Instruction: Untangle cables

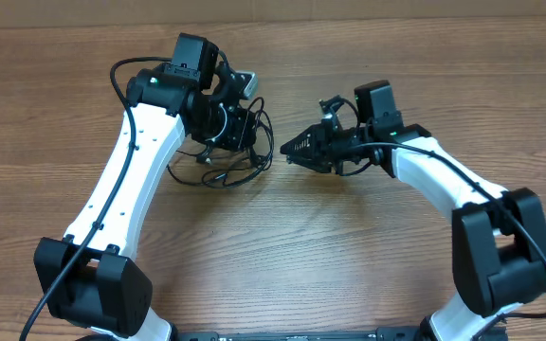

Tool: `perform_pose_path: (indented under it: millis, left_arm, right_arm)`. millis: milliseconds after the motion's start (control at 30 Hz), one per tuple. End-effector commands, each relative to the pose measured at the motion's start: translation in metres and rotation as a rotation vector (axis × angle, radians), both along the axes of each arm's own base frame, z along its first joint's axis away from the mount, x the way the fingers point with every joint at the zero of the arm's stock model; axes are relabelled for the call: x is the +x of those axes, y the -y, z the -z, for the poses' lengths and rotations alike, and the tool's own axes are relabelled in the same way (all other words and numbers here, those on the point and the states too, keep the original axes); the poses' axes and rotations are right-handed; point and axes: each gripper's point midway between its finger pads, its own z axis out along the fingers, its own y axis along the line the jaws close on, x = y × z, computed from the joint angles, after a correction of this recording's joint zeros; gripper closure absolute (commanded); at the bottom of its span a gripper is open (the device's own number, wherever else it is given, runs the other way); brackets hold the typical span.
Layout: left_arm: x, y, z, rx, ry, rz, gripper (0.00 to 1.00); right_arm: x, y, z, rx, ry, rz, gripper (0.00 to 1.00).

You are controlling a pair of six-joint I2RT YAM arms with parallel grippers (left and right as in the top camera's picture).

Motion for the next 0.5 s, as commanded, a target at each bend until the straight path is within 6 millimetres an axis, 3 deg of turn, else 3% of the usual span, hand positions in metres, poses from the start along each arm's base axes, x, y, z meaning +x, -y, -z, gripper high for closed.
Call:
perform_pose_path:
  millis: [0, 200, 467]
  left_arm:
    - [-0.004, 0.011, -0.018, -0.061, 0.046, 0.050, 0.96]
    - [-0.005, 0.014, -0.020, -0.083, 0.041, 0.058, 0.96]
    - [-0.007, 0.022, -0.026, -0.136, 0.039, 0.077, 0.96]
  right_arm:
    - [-0.002, -0.009, -0.005, 0.029, -0.014, -0.010, 0.73]
    - [0.009, -0.013, -0.010, 0.032, 0.008, 0.032, 0.73]
    - [0.006, -0.022, -0.005, 0.003, 0.020, 0.029, 0.73]
